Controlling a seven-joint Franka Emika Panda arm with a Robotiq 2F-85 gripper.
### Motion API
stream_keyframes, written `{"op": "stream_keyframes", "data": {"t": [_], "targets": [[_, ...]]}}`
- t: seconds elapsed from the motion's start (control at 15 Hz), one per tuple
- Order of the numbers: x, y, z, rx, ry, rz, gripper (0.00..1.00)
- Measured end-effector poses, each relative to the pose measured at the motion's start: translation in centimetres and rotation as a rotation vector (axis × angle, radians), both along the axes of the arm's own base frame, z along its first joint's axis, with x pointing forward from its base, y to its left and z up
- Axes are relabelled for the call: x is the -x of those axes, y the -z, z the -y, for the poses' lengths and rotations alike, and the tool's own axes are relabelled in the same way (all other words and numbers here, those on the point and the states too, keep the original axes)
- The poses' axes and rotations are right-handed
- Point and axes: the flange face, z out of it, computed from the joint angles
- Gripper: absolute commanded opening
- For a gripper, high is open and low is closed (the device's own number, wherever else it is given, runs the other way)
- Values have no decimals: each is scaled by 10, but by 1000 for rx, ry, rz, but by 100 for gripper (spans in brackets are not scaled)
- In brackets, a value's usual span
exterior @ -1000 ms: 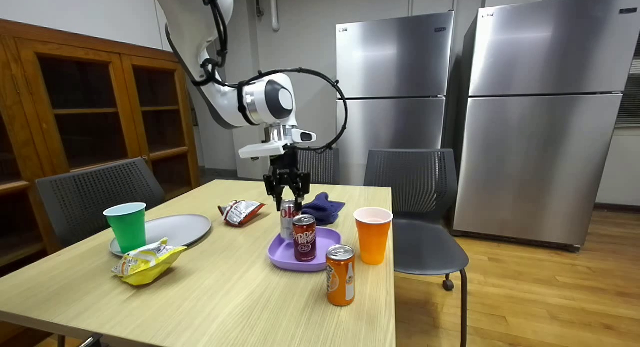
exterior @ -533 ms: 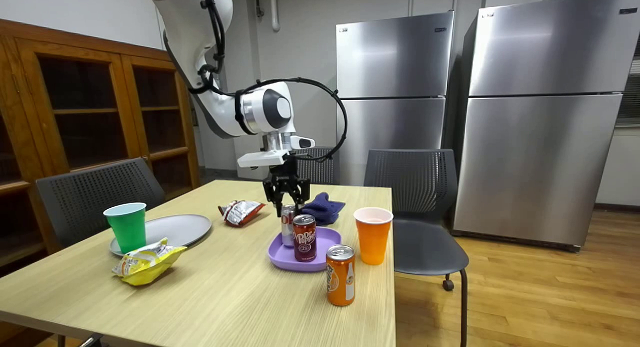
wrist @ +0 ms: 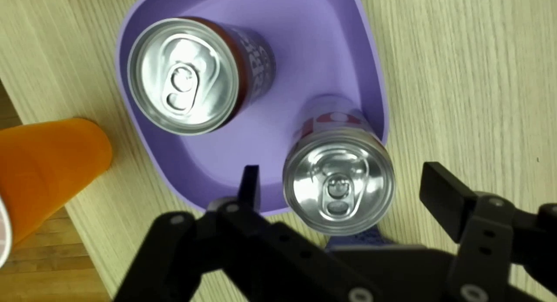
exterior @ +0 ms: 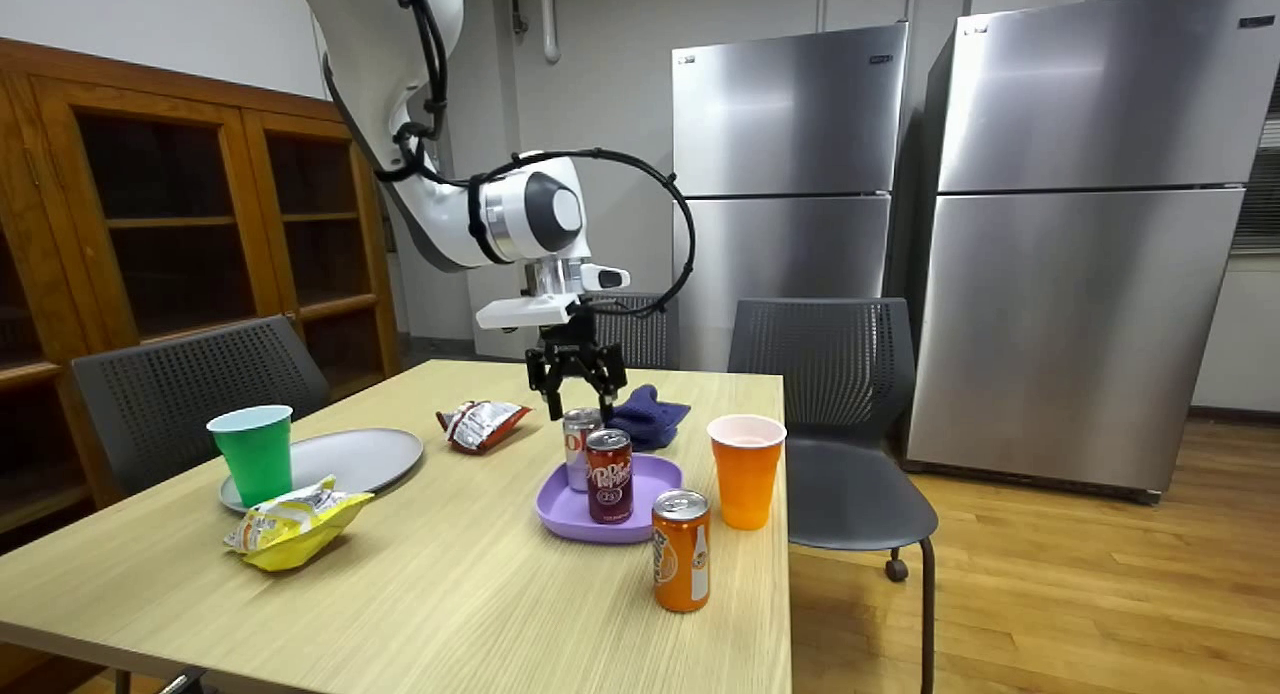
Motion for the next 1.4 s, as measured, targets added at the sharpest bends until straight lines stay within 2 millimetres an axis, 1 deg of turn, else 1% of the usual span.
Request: {"op": "stream_keyframes", "data": {"t": [0.27,0.47,0.67,0.73,1.0,1.4], "targets": [[-4,-36,2,1,3,51,100],[-4,-63,6,8,-1,85,100],[1,-80,5,0,-51,96,100],[2,-82,5,0,-55,97,100],[2,-77,5,0,-54,90,100],[2,-76,5,0,-54,89,100]]}}
